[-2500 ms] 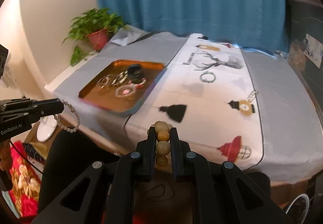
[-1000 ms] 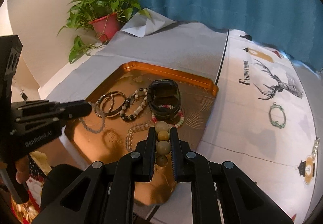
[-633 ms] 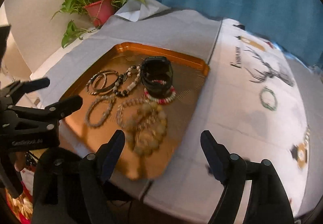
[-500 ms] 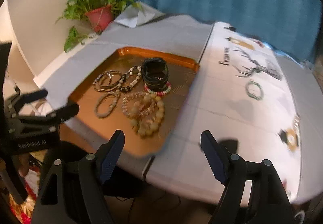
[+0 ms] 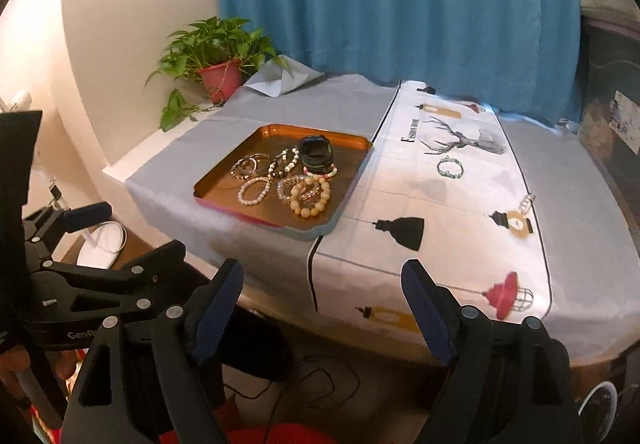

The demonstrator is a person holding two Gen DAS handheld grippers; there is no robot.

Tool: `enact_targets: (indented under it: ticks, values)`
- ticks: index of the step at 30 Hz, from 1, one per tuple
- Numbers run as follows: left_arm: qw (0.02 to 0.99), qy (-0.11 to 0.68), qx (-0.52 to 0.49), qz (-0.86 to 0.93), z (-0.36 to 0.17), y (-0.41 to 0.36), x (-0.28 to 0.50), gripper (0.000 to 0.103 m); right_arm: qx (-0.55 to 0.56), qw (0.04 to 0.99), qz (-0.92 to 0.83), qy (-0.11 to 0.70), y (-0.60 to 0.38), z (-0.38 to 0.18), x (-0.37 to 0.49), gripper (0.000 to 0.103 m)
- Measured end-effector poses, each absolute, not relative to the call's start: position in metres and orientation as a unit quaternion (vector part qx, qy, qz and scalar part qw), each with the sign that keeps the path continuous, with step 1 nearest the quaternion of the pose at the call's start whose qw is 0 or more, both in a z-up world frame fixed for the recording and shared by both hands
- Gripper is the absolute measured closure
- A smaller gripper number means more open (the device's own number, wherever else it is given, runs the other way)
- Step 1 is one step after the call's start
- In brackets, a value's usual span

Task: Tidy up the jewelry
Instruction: 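Withdraw both tools from the tray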

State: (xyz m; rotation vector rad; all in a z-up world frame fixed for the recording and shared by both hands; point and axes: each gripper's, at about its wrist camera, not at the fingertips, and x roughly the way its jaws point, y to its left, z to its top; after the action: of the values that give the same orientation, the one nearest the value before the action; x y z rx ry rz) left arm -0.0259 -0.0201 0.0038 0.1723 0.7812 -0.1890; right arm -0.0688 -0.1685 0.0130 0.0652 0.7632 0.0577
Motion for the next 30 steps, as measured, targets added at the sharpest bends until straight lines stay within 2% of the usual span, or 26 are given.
enact_targets:
  ticks: [13, 30]
  values:
    - [0.924, 0.358, 0.093, -0.097, 0.018, -0.031, -0.055, 0.001, 0.031, 0.936, 0.023, 0.351, -0.174, 0.027, -0.103, 0.021]
    - [0.905, 0.394, 0.113, -0.118, -0.004, -0.068, -0.024, 0.001, 0.062, 0.926, -0.005, 0.372, -0.212, 0.002, -0.090, 0.021]
